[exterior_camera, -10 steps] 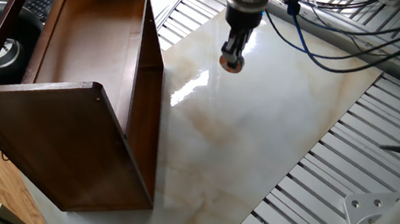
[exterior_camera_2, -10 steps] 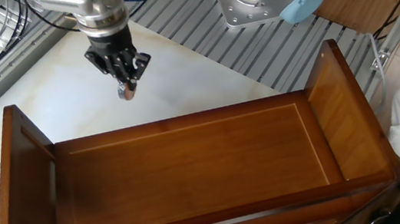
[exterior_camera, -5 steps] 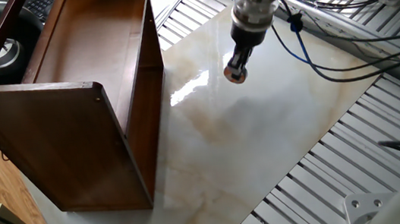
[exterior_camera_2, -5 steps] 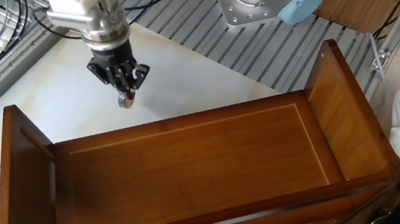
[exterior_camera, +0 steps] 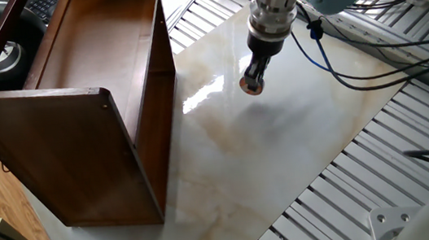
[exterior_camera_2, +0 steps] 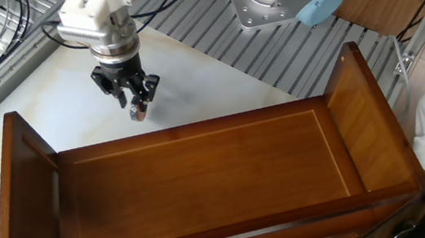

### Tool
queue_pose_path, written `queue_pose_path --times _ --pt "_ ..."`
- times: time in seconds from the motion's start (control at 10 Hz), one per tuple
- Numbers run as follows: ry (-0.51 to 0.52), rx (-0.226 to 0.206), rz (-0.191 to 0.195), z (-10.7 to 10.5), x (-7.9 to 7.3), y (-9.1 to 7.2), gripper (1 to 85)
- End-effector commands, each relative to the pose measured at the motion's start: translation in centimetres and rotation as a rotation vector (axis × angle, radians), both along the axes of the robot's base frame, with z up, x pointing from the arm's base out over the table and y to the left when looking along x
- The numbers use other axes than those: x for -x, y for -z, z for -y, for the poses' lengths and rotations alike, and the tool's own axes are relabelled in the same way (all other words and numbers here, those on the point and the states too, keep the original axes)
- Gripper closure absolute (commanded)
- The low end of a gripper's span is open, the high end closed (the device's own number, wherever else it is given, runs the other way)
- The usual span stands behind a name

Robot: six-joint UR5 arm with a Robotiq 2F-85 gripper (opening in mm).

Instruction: Take the object down from the shelf

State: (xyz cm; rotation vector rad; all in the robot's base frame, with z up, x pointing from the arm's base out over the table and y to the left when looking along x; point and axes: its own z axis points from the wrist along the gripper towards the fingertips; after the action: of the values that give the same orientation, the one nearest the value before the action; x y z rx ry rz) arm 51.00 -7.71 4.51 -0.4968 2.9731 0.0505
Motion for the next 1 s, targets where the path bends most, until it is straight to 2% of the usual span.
queue_pose_path --times 0.0,0.1,0.2,0.3,0.5,0.6,0.7,0.9 --pt "-0.029 0.013 0.003 0.50 -0.22 -0.36 25.7" --pt "-0.040 -0.004 0.007 0.32 -0.31 -0.61 23.3" --pt "-0.048 0.008 0.011 0.70 -0.61 -0.76 21.0" --pt "-0.052 0.019 0.007 0.91 -0.69 -0.81 21.7" --pt "-0.053 0.014 0.007 0.79 -0.70 -0.72 22.3" --pt "-0.053 0.010 0.007 0.74 -0.62 -0.69 22.3" --pt "-0.047 -0.012 0.012 0.24 -0.72 -0.46 23.0" --pt "-0.041 0.005 0.007 0.66 -0.73 -0.06 23.0"
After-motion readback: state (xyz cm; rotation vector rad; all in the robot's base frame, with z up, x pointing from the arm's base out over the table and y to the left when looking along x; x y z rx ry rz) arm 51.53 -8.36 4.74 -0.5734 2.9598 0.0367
